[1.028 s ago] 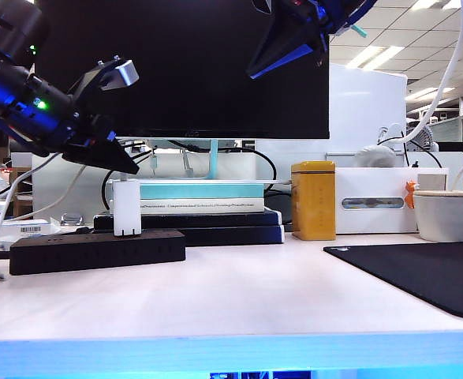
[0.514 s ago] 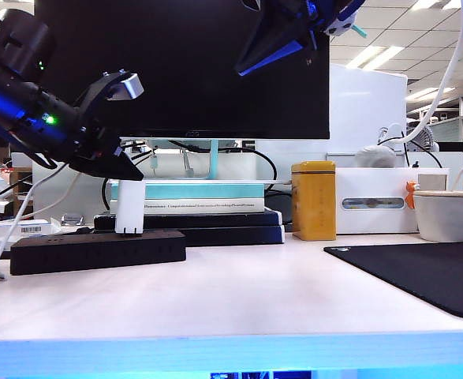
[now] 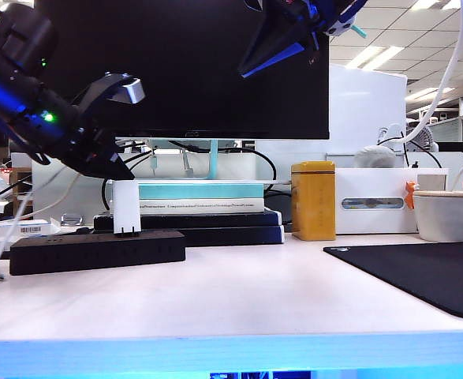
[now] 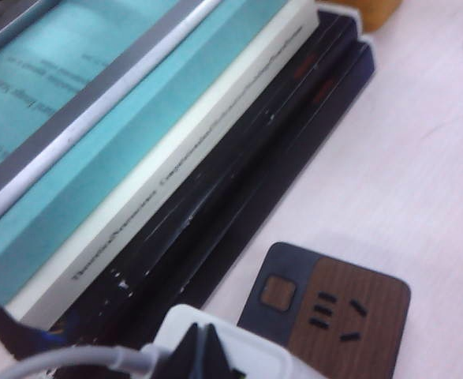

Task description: Plug the white charger into the left socket.

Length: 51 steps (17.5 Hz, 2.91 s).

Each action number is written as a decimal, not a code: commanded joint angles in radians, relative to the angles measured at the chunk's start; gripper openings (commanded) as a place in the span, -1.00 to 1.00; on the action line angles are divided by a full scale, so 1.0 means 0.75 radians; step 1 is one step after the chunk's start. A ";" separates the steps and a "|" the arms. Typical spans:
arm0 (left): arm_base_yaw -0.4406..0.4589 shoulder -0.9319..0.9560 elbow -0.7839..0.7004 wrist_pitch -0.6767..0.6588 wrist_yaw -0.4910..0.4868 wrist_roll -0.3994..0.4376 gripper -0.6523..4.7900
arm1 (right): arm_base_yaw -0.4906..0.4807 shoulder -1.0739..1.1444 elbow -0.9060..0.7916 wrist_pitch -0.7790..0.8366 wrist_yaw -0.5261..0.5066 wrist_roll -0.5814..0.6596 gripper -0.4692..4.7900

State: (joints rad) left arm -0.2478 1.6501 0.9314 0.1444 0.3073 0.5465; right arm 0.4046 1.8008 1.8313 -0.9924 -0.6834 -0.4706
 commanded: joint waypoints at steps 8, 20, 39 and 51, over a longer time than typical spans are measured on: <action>-0.006 0.038 -0.036 -0.420 0.135 0.100 -0.78 | 0.002 -0.012 0.009 0.031 -0.009 -0.002 -0.69; -0.005 0.038 -0.036 -0.409 -0.105 0.016 -0.78 | 0.002 -0.012 0.009 0.019 -0.010 -0.002 -0.69; -0.005 0.039 -0.036 -0.566 0.009 0.120 -0.78 | 0.002 -0.012 0.009 -0.005 -0.010 -0.002 -0.69; -0.005 -0.336 -0.025 -0.408 0.060 -0.008 -0.78 | 0.002 -0.014 0.023 0.011 -0.009 -0.002 -0.69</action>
State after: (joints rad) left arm -0.2527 1.4403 0.9039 -0.1989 0.3611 0.5690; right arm 0.4049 1.8004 1.8347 -0.9932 -0.6827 -0.4706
